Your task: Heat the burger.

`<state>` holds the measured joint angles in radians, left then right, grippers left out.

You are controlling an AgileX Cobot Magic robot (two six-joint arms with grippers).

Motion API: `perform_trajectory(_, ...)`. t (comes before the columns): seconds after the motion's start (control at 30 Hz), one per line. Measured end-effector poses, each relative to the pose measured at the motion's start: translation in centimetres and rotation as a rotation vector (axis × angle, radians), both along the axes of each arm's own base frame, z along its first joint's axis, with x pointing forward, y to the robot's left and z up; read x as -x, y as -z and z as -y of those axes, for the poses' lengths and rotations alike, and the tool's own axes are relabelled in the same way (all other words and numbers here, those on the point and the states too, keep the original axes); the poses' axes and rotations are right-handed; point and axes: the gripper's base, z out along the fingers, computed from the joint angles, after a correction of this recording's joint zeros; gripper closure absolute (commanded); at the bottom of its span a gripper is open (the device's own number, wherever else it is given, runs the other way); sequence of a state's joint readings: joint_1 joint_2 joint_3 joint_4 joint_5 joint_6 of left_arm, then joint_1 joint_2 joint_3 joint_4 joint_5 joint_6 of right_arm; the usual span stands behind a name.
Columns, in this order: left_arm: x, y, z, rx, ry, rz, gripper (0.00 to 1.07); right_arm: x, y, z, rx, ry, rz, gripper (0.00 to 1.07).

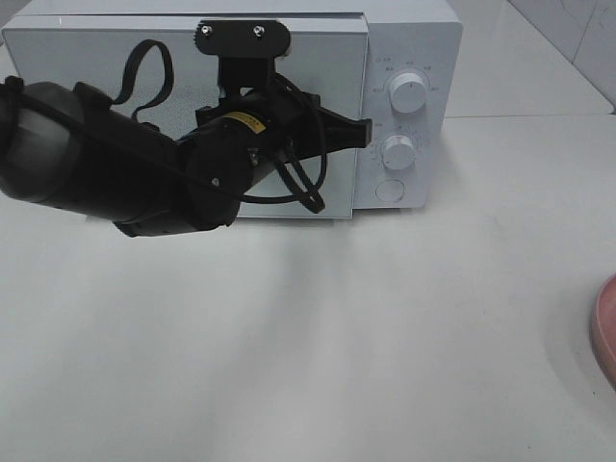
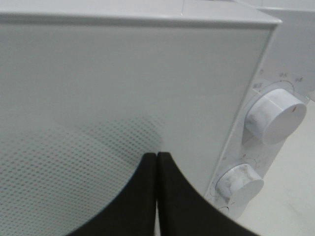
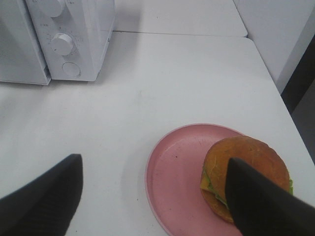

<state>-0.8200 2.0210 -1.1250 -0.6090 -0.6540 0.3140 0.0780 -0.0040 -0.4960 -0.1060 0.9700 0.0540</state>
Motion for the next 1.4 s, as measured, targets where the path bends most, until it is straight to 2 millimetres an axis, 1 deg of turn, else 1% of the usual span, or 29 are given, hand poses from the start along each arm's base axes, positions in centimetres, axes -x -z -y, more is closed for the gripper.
perform_trajectory(0.2,-0.7,0.1,1.2,-0.033,0.021,0.017,1.07,0.0,0.0,0.0,0.0,0.0,0.0,0.33)
perform_trajectory(0.33,-1.1,0.2,1.3,-0.039,0.025,0.01,1.07,0.0,0.0,0.0,0.0,0.0,0.0,0.33)
perform_trajectory(0.4,-2.1,-0.1,0.9,-0.033,0.013,-0.007,1.07,0.0,0.0,0.0,0.0,0.0,0.0,0.33)
perform_trajectory(0.47,-2.3,-0.1,0.9,-0.042,0.029,-0.039,1.07,0.0,0.0,0.0,0.0,0.0,0.0,0.33)
perform_trajectory(0.7,-2.4,-0.2,0.9,-0.061,0.061,-0.094,1.07,0.0,0.0,0.0,0.0,0.0,0.0,0.33)
perform_trajectory(0.73,-2.3,-0.5,0.7,-0.057,0.068,-0.13,1.07,0.0,0.0,0.0,0.0,0.0,0.0,0.33)
perform_trajectory(0.8,-2.3,-0.8,0.7,-0.051,0.072,-0.144,1.07,0.0,0.0,0.0,0.0,0.0,0.0,0.33)
perform_trajectory(0.83,-2.1,-1.3,0.7,-0.049,0.097,-0.189,1.06,0.0,0.0,0.0,0.0,0.0,0.0,0.33)
perform_trajectory(0.87,-2.1,-1.3,0.7,-0.049,0.097,-0.189,1.06,0.0,0.0,0.0,0.0,0.0,0.0,0.33)
perform_trajectory(0.9,-1.8,-1.7,0.6,-0.058,0.133,-0.249,1.02,0.0,0.0,0.0,0.0,0.0,0.0,0.33)
perform_trajectory(0.93,-1.3,-1.8,0.6,-0.069,0.163,-0.289,0.86,0.0,0.0,0.0,0.0,0.0,0.0,0.33)
perform_trajectory(0.97,-1.3,-1.8,0.6,-0.069,0.163,-0.289,0.86,0.0,0.0,0.0,0.0,0.0,0.0,0.33)
perform_trajectory(1.0,-0.5,-1.8,0.8,-0.099,0.224,-0.367,0.62,0.0,0.0,0.0,0.0,0.0,0.0,0.33)
perform_trajectory(1.03,0.0,-1.6,0.8,-0.118,0.258,-0.415,0.47,0.0,0.0,0.0,0.0,0.0,0.0,0.34)
perform_trajectory(1.07,0.0,-1.6,0.8,-0.118,0.258,-0.415,0.47,0.0,0.0,0.0,0.0,0.0,0.0,0.34)
perform_trajectory(1.1,0.9,-1.6,0.8,-0.148,0.315,-0.495,0.2,0.0,0.0,0.0,0.0,0.0,0.0,0.34)
perform_trajectory(1.13,1.4,-1.5,0.8,-0.164,0.346,-0.541,0.1,0.0,0.0,0.0,0.0,0.0,0.0,0.35)
perform_trajectory(1.17,1.4,-1.5,0.8,-0.164,0.346,-0.541,0.1,0.0,0.0,0.0,0.0,0.0,0.0,0.35)
perform_trajectory(1.2,2.4,-1.4,0.7,-0.201,0.407,-0.628,0.05,0.0,0.0,0.0,0.0,0.0,0.0,0.35)
perform_trajectory(1.23,3.2,-1.3,0.5,-0.243,0.46,-0.699,0.06,0.0,0.0,0.0,0.0,0.0,0.0,0.36)
perform_trajectory(1.33,3.7,-1.2,0.4,-0.265,0.487,-0.739,0.07,0.0,0.0,0.0,0.0,0.0,0.0,0.36)
perform_trajectory(1.4,4.9,-0.8,0.0,-0.335,0.562,-0.854,0.07,0.0,0.0,0.0,0.0,0.0,0.0,0.37)
